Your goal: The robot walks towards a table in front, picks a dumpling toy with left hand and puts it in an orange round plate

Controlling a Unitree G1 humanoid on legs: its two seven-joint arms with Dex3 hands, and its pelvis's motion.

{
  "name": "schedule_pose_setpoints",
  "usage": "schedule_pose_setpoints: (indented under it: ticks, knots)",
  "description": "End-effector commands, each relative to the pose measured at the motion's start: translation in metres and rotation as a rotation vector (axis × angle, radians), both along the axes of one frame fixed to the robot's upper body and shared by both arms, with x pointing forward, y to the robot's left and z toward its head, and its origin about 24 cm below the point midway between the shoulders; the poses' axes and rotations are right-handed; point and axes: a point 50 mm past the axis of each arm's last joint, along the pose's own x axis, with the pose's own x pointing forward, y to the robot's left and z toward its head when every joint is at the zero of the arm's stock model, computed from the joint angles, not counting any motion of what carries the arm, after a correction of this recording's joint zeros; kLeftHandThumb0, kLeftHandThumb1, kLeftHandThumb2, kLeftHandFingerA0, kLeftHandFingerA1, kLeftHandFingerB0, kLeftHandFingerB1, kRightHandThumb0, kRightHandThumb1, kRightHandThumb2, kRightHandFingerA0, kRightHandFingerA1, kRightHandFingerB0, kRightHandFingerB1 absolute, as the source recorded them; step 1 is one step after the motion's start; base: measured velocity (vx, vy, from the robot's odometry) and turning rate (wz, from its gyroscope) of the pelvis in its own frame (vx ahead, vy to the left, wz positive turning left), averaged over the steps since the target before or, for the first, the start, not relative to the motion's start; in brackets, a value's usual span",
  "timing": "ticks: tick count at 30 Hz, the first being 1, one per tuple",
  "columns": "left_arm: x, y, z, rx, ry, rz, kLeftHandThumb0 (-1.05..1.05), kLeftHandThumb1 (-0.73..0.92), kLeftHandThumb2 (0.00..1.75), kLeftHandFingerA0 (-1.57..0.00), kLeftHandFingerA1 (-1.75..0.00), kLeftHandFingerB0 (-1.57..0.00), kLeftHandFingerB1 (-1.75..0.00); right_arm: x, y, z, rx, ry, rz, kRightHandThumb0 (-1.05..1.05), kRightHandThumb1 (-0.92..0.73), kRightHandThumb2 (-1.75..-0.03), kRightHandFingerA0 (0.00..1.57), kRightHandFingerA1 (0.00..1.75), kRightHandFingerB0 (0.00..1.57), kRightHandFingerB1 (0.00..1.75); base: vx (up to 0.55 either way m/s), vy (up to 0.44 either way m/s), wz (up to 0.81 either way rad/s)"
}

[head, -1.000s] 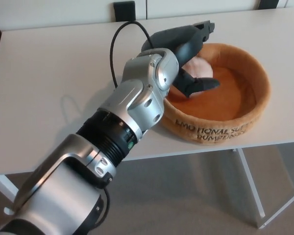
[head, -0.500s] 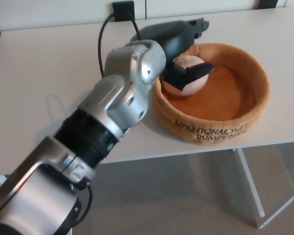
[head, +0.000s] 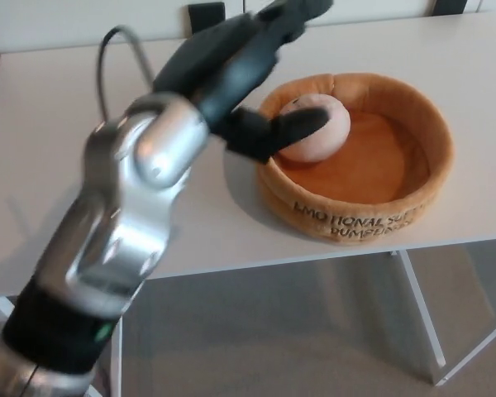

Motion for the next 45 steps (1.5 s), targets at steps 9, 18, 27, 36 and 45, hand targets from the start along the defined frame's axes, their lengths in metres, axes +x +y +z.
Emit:
schedule_pose_setpoints:
  ticks: [9, 18, 27, 36, 45]
  knots:
    - [-0.259, 0.145, -0.089, -0.165, 0.262, 0.008, -0.8, 0.64, 0.59, -0.3, -0.37, -0.25, -0.29, -0.009, -0.013, 0.005, -0.038, 0.045, -0.033, -0.47, -0.6, -0.59, 0.82, 0.59, 0.54, 0.38, 0.0, 0.0, 0.0]
    - [-0.315, 0.2, -0.16, 0.082, 0.715, 0.132, -0.75, 0.73, 0.63, -0.6, -0.43, -0.44, -0.34, -0.017, -0.015, 0.006, -0.049, 0.057, -0.054, -0.48, -0.61, -0.59, 0.86, 0.66, 0.53, 0.38, 0.0, 0.0, 0.0]
    - [-0.33, 0.236, -0.215, 0.314, 0.879, 0.421, -0.84, 0.87, 0.68, -0.37, -0.37, -0.27, -0.3, -0.022, -0.014, 0.005, -0.055, 0.079, -0.022, -0.46, -0.62, -0.59, 0.86, 0.72, 0.53, 0.38, 0.0, 0.0, 0.0]
    - [-0.303, 0.251, -0.27, 0.433, 1.125, 0.594, -0.82, 0.92, 0.74, -0.62, -0.49, -0.15, -0.28, -0.022, -0.013, 0.005, -0.053, 0.074, -0.036, -0.44, -0.61, -0.59, 0.84, 0.66, 0.53, 0.38, 0.0, 0.0, 0.0]
    - [-0.248, 0.253, -0.3, 0.049, 1.217, 0.956, -0.36, 0.55, 1.11, -0.02, -0.51, 0.0, -0.49, -0.016, -0.006, 0.001, -0.044, 0.087, -0.005, -0.46, -0.6, -0.59, 0.88, 0.68, 0.54, 0.38, 0.0, 0.0, 0.0]
